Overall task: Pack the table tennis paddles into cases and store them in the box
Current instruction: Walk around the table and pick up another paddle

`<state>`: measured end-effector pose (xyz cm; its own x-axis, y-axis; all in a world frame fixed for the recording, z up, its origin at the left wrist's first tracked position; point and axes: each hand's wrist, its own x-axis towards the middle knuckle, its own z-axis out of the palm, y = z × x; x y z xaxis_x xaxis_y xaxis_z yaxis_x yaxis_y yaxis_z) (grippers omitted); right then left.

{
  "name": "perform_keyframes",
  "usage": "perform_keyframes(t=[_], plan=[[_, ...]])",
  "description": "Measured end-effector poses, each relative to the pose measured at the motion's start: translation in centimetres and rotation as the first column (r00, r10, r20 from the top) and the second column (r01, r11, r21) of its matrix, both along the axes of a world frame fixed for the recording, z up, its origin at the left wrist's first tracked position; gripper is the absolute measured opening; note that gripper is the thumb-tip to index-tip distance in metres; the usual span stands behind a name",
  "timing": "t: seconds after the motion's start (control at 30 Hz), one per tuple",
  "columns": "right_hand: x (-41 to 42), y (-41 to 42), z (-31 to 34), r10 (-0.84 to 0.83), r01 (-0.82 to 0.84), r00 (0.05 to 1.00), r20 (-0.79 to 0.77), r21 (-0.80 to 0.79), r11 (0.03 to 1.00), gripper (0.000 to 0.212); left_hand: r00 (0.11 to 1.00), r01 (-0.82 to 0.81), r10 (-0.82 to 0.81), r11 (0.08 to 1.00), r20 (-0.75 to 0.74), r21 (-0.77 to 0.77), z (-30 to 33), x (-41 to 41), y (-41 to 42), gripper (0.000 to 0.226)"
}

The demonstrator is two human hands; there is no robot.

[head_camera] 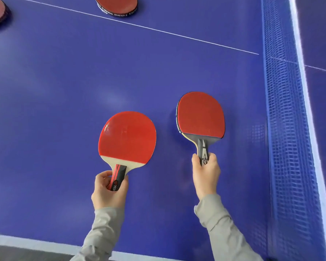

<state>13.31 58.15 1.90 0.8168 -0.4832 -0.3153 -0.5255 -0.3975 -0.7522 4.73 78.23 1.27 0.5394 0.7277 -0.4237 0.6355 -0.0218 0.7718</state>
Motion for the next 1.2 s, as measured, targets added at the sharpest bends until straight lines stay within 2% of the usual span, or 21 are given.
perform_keyframes(t=[0.27,0.37,0.53,0.67,0.93,1.2], plan=[[-11.8,0.7,1.1,-0.089,0.093,0.994,-0.058,0.060,0.994,0.017,0.992,0.120,-0.123,0.985,-0.019,-0.128,-1.0,-1.7,-3.7,0.027],[-13.3,1.3,1.3,-0.108,0.112,0.992,-0.058,0.067,0.991,0.019,0.969,0.243,-0.247,0.953,-0.002,-0.181,-1.6,-2.6,-3.7,0.034],[-14.2,2.7,1.8,-0.099,0.100,0.995,-0.015,0.058,0.993,0.020,0.881,0.467,-0.460,0.810,0.110,-0.355,-1.6,-3.5,-2.2,0.050],[-14.1,4.6,2.4,-0.064,0.064,0.998,0.002,0.045,0.997,0.021,0.782,0.611,-0.595,0.672,0.185,-0.418,-1.2,-3.6,-0.5,0.057],[-12.5,9.6,2.0,0.038,-0.038,0.999,0.017,0.012,0.999,0.025,0.701,0.675,-0.664,0.502,0.259,-0.541,-1.2,-3.0,1.6,0.075],[-12.8,11.4,0.0,0.134,-0.134,0.991,-0.018,-0.050,0.990,0.035,0.695,0.680,-0.652,0.462,0.301,-0.570,-1.7,-2.9,2.1,0.072]])
